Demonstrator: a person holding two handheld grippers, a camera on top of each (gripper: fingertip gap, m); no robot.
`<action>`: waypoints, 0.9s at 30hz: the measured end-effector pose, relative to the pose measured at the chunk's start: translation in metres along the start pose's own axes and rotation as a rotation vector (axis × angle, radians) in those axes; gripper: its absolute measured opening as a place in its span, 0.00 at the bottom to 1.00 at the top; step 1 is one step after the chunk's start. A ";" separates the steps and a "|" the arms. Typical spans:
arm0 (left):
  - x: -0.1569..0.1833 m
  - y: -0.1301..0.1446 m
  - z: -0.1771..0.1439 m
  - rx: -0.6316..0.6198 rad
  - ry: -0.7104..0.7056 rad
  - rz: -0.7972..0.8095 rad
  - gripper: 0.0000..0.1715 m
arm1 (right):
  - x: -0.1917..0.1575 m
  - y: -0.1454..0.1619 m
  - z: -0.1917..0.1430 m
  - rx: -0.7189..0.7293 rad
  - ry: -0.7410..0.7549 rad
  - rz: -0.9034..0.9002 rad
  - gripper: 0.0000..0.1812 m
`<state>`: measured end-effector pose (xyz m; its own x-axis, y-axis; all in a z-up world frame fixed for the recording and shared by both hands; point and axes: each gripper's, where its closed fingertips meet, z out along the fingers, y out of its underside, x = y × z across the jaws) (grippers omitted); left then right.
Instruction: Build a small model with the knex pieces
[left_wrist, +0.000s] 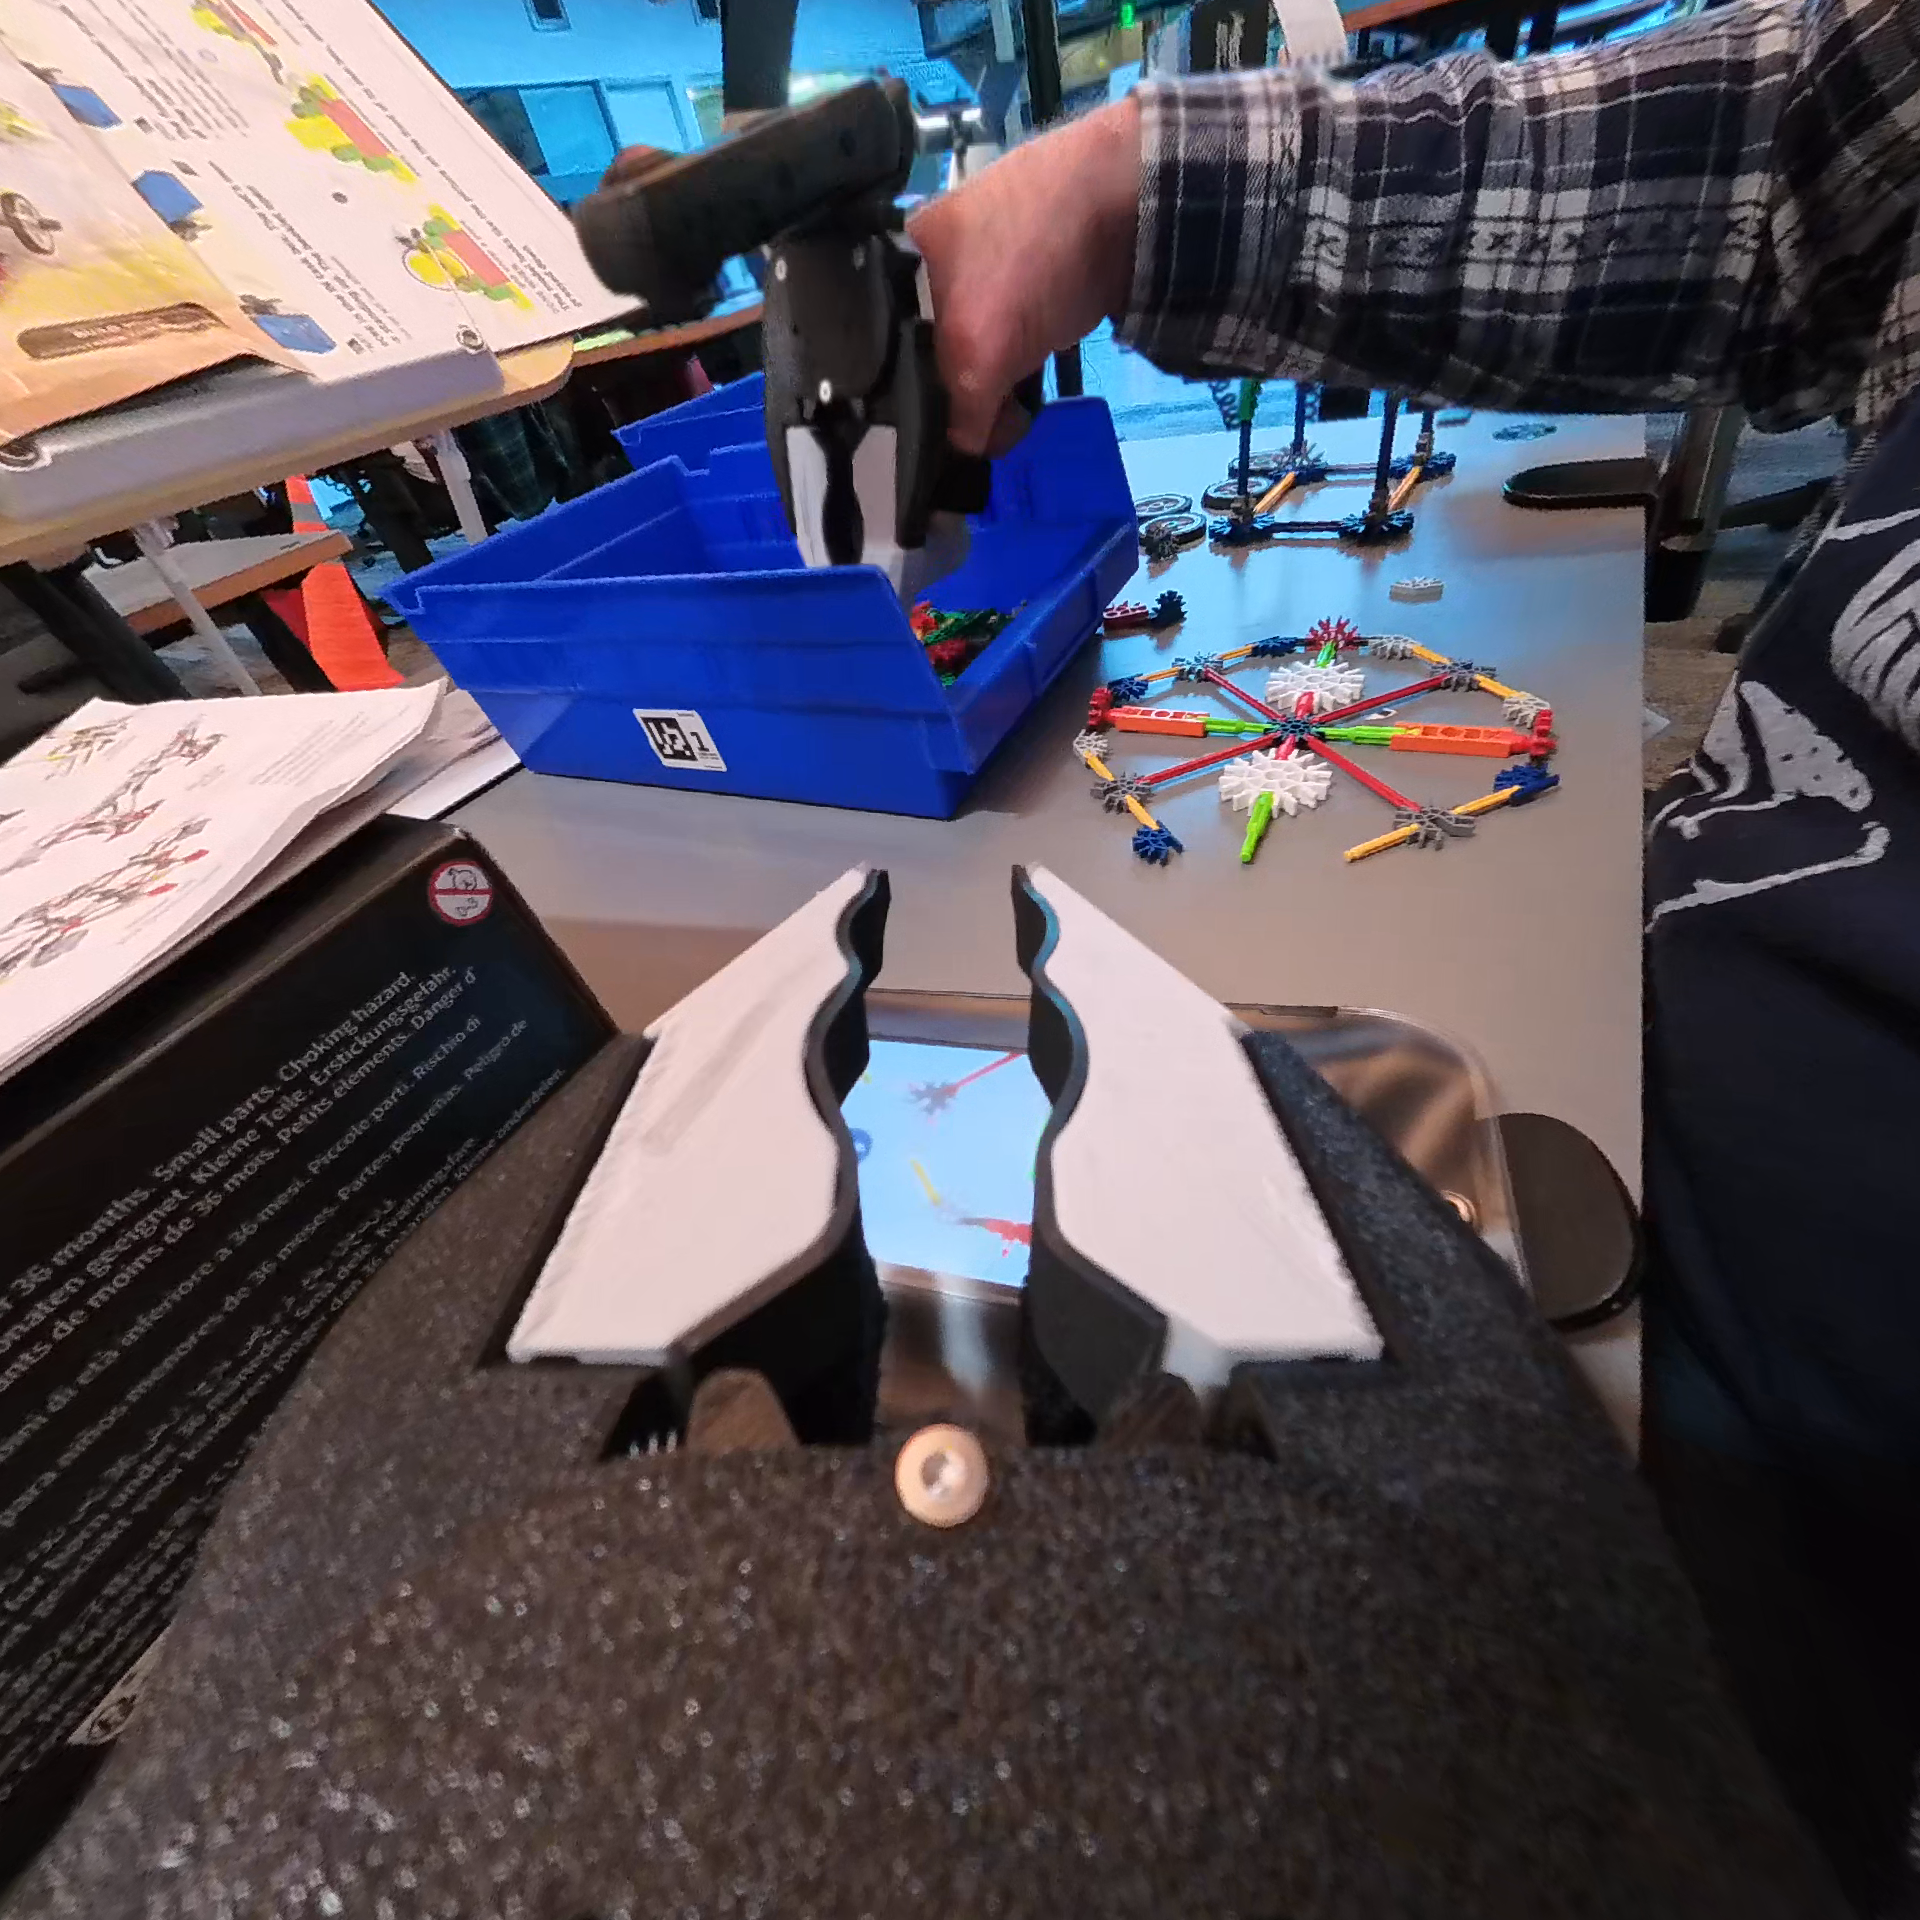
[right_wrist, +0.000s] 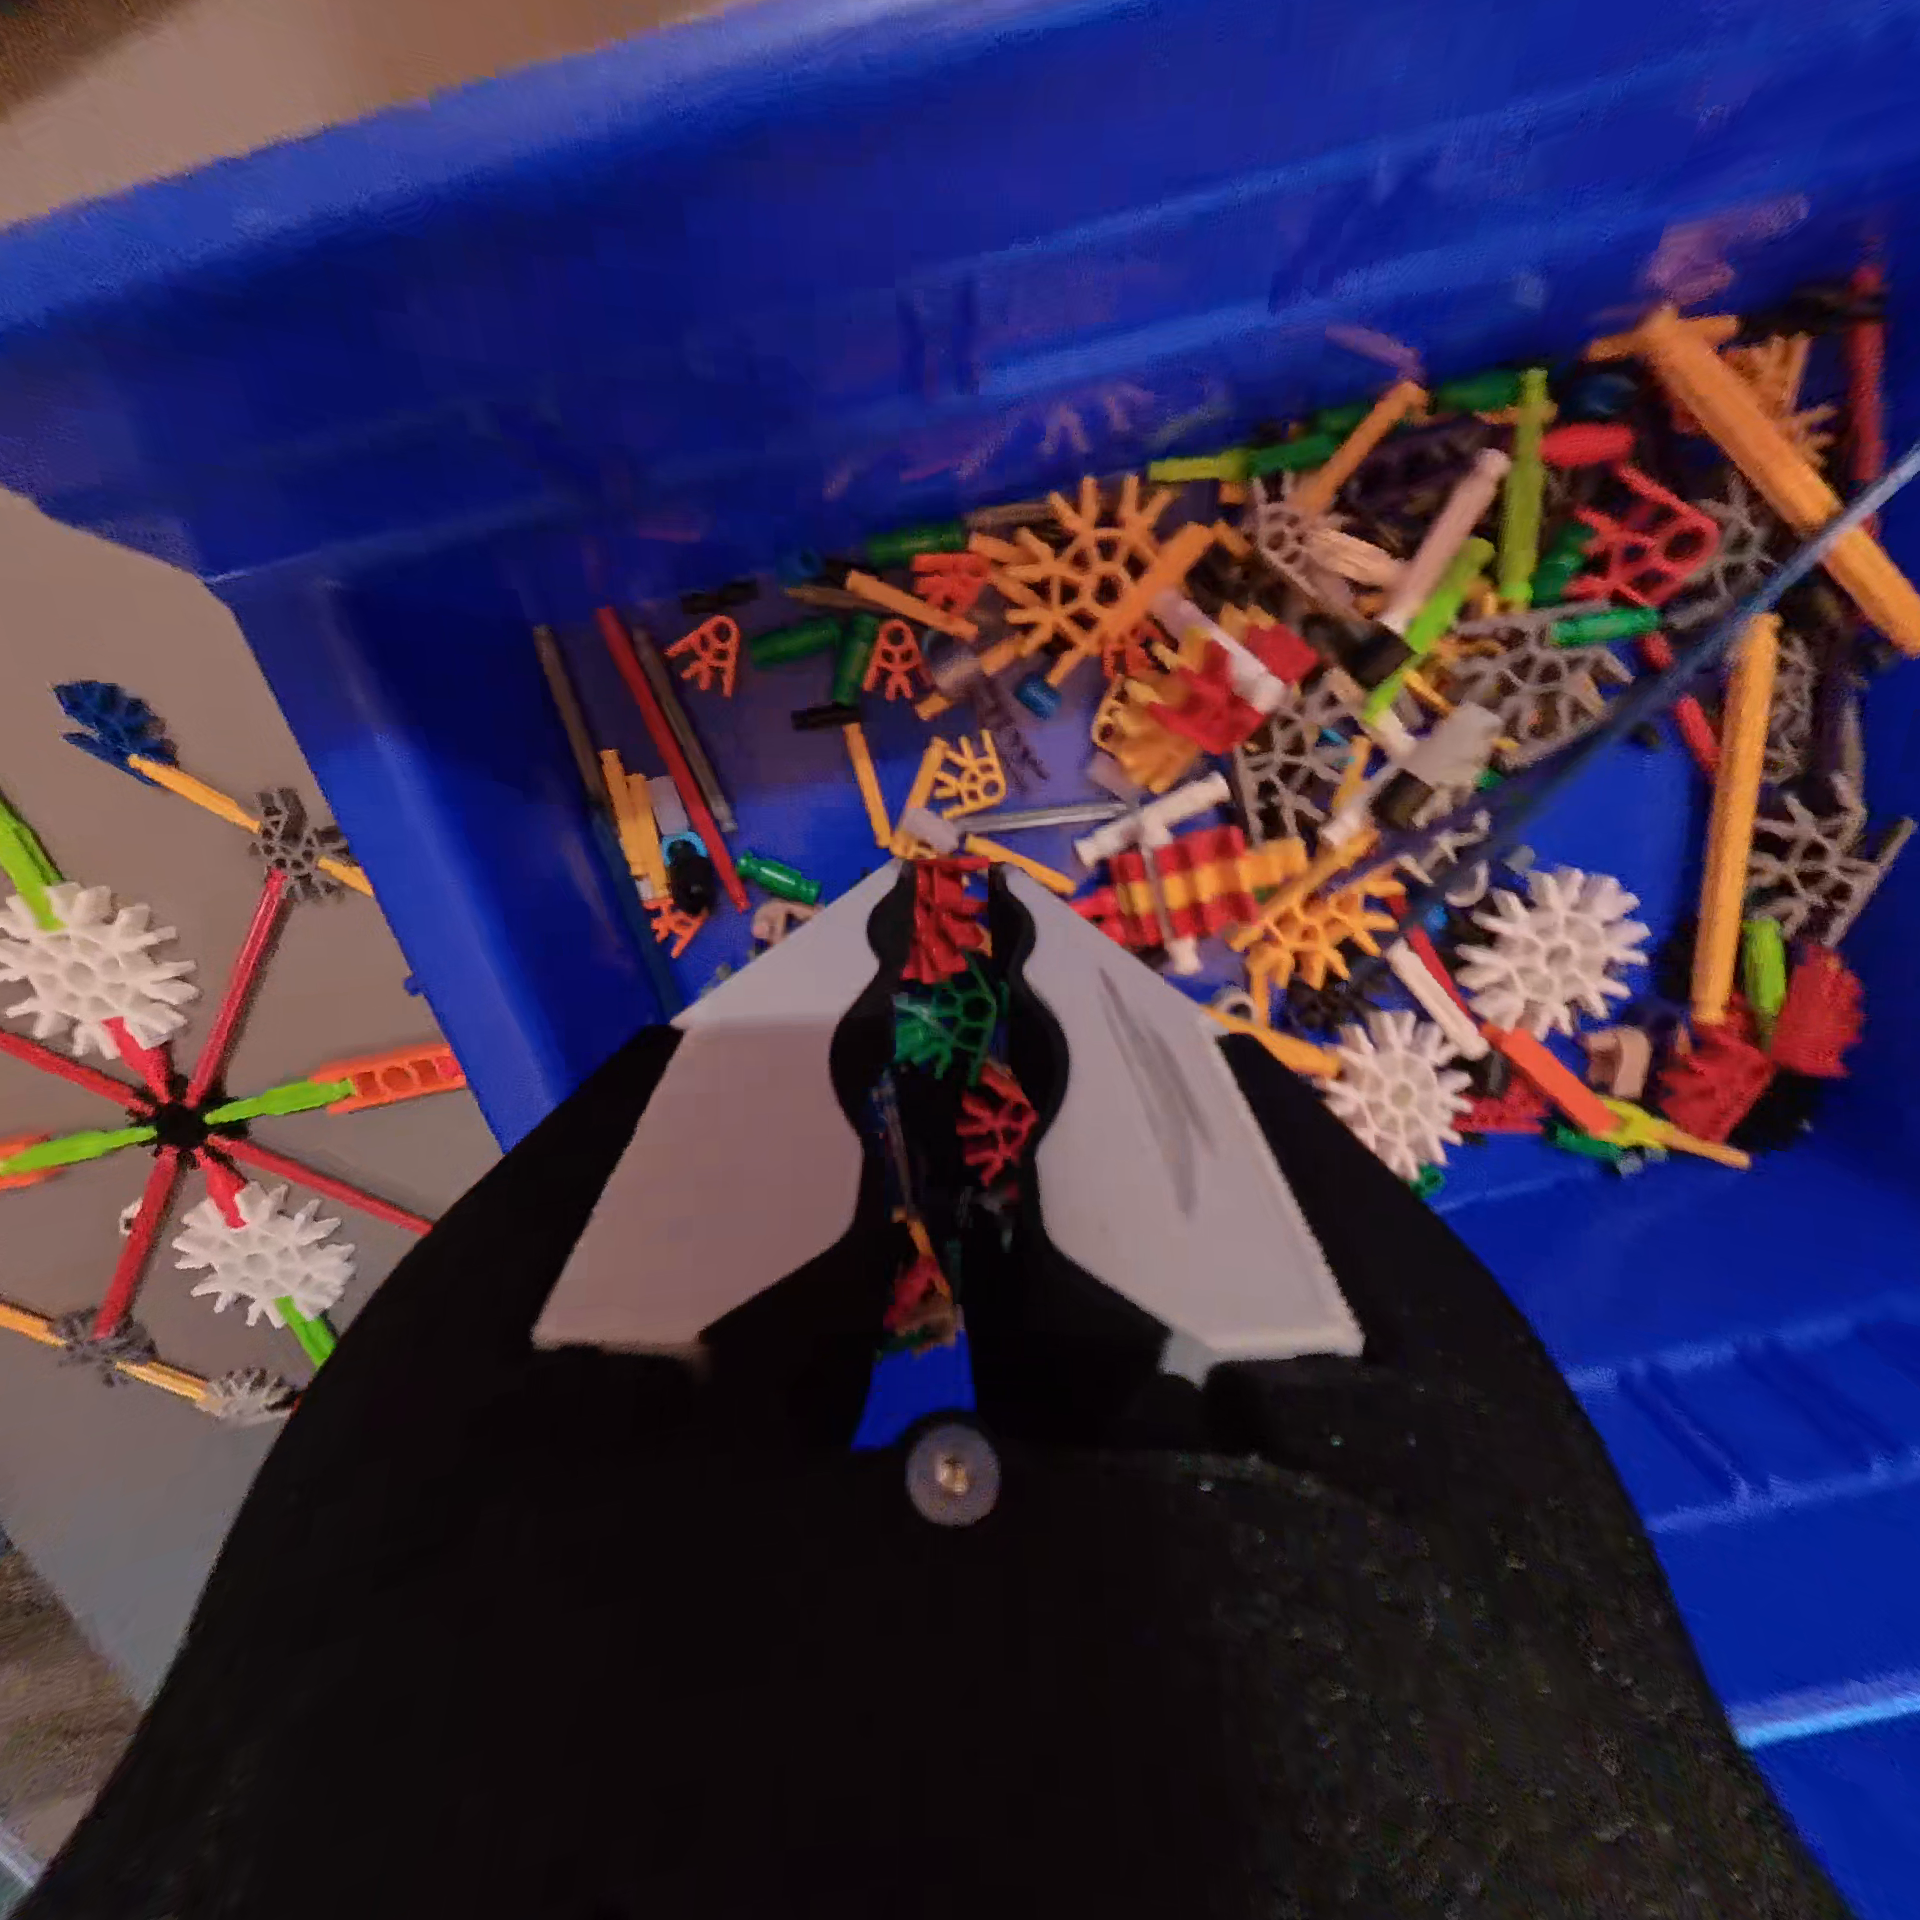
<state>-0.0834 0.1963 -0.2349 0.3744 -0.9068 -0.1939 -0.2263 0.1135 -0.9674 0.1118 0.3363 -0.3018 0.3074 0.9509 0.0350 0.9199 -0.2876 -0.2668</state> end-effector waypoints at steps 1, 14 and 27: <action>0.000 0.000 0.000 0.000 -0.001 0.000 0.14 | 0.003 0.001 -0.005 0.005 0.004 0.006 0.07; -0.004 -0.001 0.000 0.007 -0.006 -0.017 0.14 | 0.079 -0.011 -0.053 0.146 0.172 0.222 0.24; -0.003 0.000 0.000 0.008 -0.007 -0.010 0.14 | 0.114 -0.059 0.006 0.111 0.162 0.210 0.19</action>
<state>-0.0843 0.1994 -0.2338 0.3825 -0.9052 -0.1850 -0.2149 0.1075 -0.9707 0.0913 0.4624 -0.2882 0.5314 0.8388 0.1184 0.8023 -0.4535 -0.3882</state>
